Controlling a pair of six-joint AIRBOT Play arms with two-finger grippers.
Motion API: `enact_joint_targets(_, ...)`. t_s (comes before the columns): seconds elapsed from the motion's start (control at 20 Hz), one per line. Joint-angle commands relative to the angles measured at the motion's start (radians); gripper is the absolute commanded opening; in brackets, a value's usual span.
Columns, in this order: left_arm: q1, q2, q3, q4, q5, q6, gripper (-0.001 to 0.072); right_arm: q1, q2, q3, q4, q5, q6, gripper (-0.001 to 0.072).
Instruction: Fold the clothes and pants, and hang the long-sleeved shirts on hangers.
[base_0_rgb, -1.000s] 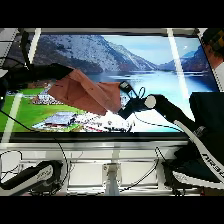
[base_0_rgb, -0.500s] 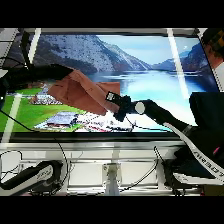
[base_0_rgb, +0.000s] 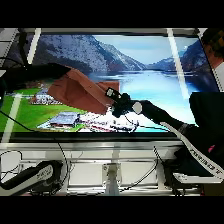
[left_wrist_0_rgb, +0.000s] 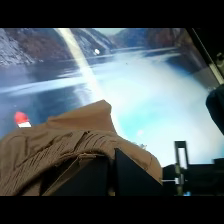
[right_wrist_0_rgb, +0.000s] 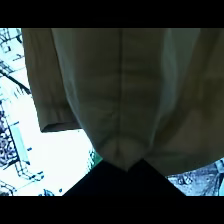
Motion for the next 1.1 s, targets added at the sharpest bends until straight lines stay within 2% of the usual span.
enact_joint_targets(0.0,0.044,0.001,0.001,-0.013,0.034,0.001,0.0013,-0.016,0.082,0.012,-0.017,-0.007,0.003,0.0009)
enact_joint_targets(0.15,0.095,0.001,0.001,-0.147,0.043,0.001,0.0012,-0.061,0.207,0.014,-0.025,-0.008,0.011,0.0009)
enact_joint_targets(0.25,0.123,0.009,0.002,-0.244,0.043,0.002,0.0012,-0.103,0.311,0.014,-0.036,-0.007,0.053,0.0009)
enact_joint_targets(0.35,0.134,0.036,0.005,-0.276,0.043,0.040,0.0011,-0.131,0.414,0.037,-0.088,0.035,0.091,0.0008)
enact_joint_targets(0.45,0.132,0.083,0.005,-0.275,0.042,0.054,0.0010,-0.141,0.473,0.140,-0.228,0.224,0.218,0.0008)
enact_joint_targets(0.55,0.133,0.147,0.005,-0.275,0.043,0.061,0.0011,-0.141,0.491,0.289,-0.377,0.464,0.428,0.0008)
enact_joint_targets(0.6,0.136,0.183,0.005,-0.275,0.042,0.065,0.0011,-0.141,0.492,0.364,-0.419,0.567,0.500,0.0008)
enact_joint_targets(0.85,0.136,0.399,0.004,-0.223,0.040,0.058,0.0011,-0.121,0.499,0.689,-0.435,0.912,0.599,0.0007)
enact_joint_targets(0.9,0.136,0.446,0.004,-0.183,0.038,0.021,0.0011,-0.108,0.500,0.729,-0.435,0.984,0.616,0.0006)
enact_joint_targets(1.05,0.136,0.564,0.003,-0.055,-0.004,-0.187,0.0011,-0.059,0.499,0.814,-0.443,1.197,0.706,0.0005)
